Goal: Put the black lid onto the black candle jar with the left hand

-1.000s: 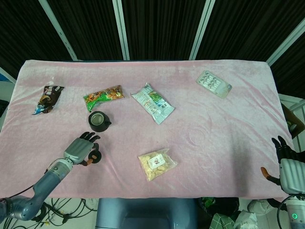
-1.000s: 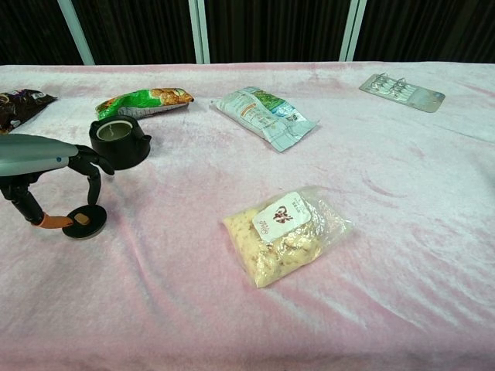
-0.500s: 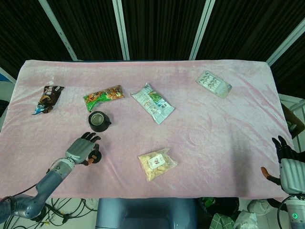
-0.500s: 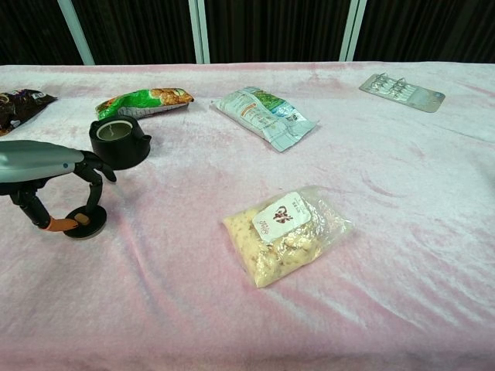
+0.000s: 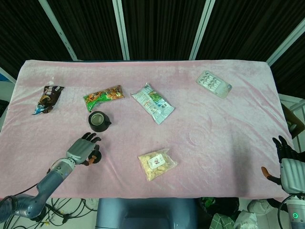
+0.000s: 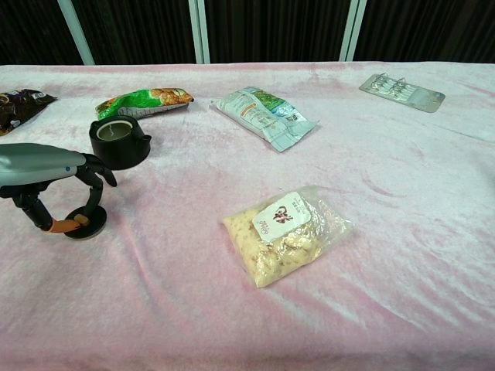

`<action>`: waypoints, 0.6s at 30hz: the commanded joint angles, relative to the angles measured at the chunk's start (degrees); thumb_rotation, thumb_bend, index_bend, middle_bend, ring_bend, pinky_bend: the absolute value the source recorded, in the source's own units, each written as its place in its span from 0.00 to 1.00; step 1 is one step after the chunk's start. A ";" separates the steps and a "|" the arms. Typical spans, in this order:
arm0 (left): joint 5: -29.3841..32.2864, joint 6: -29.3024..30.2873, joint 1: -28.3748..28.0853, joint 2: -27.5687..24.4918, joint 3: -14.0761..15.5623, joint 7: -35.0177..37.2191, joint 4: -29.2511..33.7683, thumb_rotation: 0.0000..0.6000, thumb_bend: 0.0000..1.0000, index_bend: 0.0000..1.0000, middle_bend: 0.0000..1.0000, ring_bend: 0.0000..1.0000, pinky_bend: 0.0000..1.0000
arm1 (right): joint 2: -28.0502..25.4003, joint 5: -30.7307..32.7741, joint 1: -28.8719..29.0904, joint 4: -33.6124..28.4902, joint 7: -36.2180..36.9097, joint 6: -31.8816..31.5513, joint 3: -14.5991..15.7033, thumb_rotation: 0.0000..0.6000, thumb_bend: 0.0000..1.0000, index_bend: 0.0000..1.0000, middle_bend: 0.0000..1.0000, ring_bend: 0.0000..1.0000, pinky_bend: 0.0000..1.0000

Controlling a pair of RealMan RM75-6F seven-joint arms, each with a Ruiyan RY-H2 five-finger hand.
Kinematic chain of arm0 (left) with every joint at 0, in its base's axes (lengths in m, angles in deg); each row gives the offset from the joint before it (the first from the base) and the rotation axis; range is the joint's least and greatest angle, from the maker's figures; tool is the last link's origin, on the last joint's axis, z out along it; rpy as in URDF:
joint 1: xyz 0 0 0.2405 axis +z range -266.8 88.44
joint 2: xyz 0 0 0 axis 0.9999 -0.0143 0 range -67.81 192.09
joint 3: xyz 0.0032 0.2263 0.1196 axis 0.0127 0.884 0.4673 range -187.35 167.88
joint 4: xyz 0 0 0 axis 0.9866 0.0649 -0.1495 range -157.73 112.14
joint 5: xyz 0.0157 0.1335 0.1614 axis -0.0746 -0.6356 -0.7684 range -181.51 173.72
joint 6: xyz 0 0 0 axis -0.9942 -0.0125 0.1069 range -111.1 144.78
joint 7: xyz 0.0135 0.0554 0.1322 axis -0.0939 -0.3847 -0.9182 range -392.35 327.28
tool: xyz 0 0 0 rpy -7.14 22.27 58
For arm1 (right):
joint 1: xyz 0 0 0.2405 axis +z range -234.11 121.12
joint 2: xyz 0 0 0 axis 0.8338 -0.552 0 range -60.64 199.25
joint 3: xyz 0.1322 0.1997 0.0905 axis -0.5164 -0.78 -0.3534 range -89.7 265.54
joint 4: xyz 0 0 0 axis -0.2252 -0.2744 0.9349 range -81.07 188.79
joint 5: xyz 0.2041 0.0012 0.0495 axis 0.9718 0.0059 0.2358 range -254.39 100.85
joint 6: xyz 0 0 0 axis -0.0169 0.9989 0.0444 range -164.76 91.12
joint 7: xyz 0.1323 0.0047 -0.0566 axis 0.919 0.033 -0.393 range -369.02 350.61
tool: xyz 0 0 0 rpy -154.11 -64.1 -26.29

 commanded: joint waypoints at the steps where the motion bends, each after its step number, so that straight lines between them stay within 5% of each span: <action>1: 0.27 0.35 -0.09 0.04 0.09 -0.20 -0.15 1.00 0.35 0.53 0.15 0.00 0.03 | 0.03 -0.06 0.04 0.00 -0.10 0.06 0.05 1.00 0.18 0.00 0.02 0.14 0.19; 18: -0.39 2.62 -0.06 1.61 0.43 -0.63 -1.24 1.00 0.49 0.60 0.18 0.00 0.03 | -0.13 -0.12 0.00 -0.07 0.28 0.04 0.07 1.00 0.18 0.00 0.02 0.14 0.19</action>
